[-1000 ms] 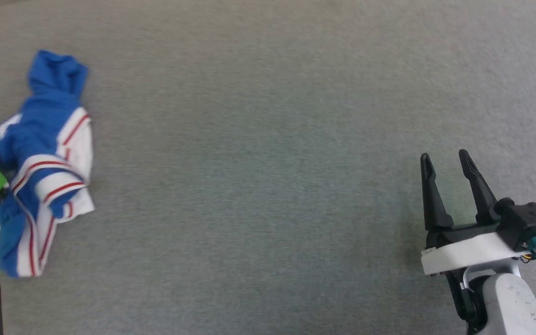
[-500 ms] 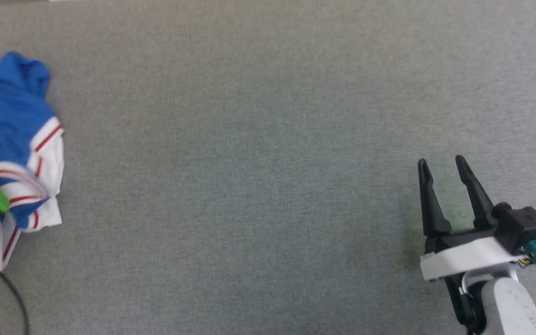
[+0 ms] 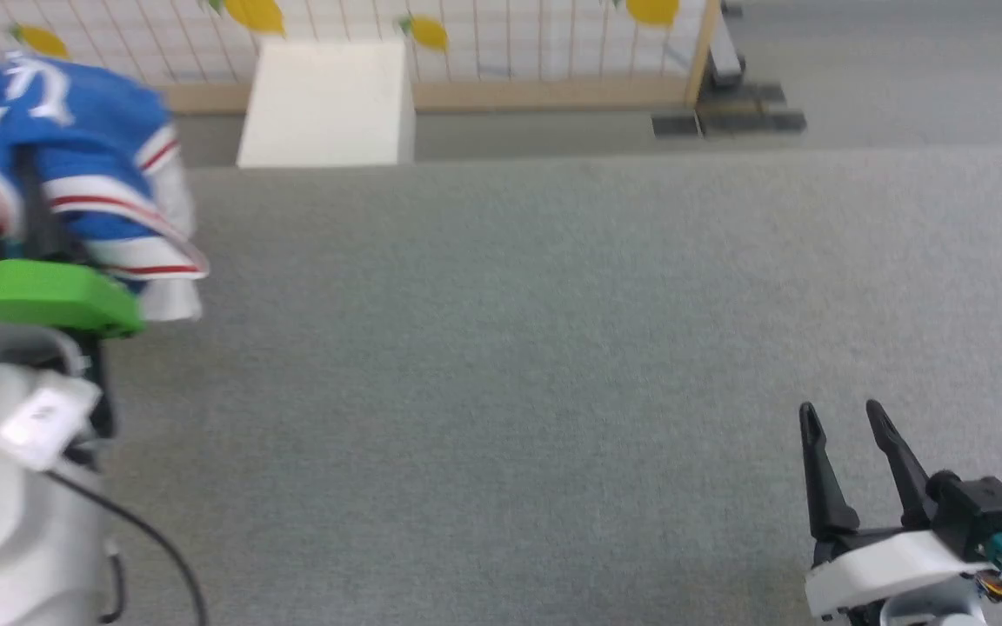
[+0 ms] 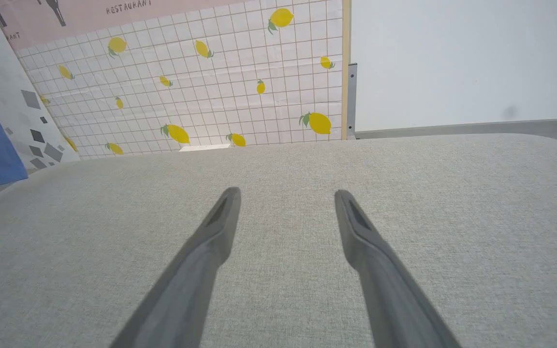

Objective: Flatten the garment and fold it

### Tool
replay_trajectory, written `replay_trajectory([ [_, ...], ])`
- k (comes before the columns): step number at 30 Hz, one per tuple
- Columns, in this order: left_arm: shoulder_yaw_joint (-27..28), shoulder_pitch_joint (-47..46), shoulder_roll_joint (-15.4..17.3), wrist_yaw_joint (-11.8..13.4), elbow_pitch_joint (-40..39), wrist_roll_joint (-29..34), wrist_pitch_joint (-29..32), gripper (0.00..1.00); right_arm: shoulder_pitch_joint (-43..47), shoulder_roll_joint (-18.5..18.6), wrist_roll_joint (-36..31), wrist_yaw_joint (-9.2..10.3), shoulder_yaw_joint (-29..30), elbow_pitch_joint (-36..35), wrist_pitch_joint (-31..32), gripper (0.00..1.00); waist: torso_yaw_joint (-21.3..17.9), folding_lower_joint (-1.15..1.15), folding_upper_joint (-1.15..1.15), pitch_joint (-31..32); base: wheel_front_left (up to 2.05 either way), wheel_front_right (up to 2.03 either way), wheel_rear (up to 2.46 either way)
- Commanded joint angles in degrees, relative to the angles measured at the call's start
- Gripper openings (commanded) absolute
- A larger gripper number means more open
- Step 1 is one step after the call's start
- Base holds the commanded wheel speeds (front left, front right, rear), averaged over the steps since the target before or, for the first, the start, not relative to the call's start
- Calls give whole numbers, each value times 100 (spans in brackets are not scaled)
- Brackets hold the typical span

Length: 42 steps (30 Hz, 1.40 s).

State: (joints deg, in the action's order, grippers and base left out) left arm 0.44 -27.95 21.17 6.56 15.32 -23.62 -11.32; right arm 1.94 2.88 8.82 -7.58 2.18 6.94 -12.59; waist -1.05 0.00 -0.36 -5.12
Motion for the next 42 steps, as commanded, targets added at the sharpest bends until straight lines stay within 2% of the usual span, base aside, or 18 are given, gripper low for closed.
replay_trajectory([
  [1,-119,-118,-126,-24,-42,90,-88,0,101,-1,48,9,37,-46,12,100,307,0,36,603,0,0,0],
  [7,-674,-412,-701,-96,-16,294,-263,0,221,-1,59,9,116,-145,73,100,136,0,36,728,0,0,0],
  [15,-1480,-831,-1517,-460,538,384,-338,0,158,-1,82,9,24,-226,126,100,-471,0,36,672,0,0,0],
  [19,-1862,-900,-1742,-611,889,286,-354,0,125,-1,79,9,-52,-190,130,100,-863,0,36,628,0,0,0],
  [26,-2709,-849,-1825,-737,1566,-250,-189,0,58,-1,89,9,-117,-175,123,100,-1440,0,36,498,0,0,0],
  [30,-3351,-792,-1827,-739,2015,-871,412,0,15,-1,111,9,-166,-154,106,100,-1639,0,36,392,0,0,0],
  [35,-4130,-729,-1828,-753,2685,-1565,1723,0,-25,-1,141,9,-199,-132,71,100,-1772,0,36,268,0,0,0],
  [42,-4829,-659,-1828,-822,3182,-2265,3303,0,-81,-1,173,9,-257,-40,22,100,-1819,0,36,197,0,0,0],
])
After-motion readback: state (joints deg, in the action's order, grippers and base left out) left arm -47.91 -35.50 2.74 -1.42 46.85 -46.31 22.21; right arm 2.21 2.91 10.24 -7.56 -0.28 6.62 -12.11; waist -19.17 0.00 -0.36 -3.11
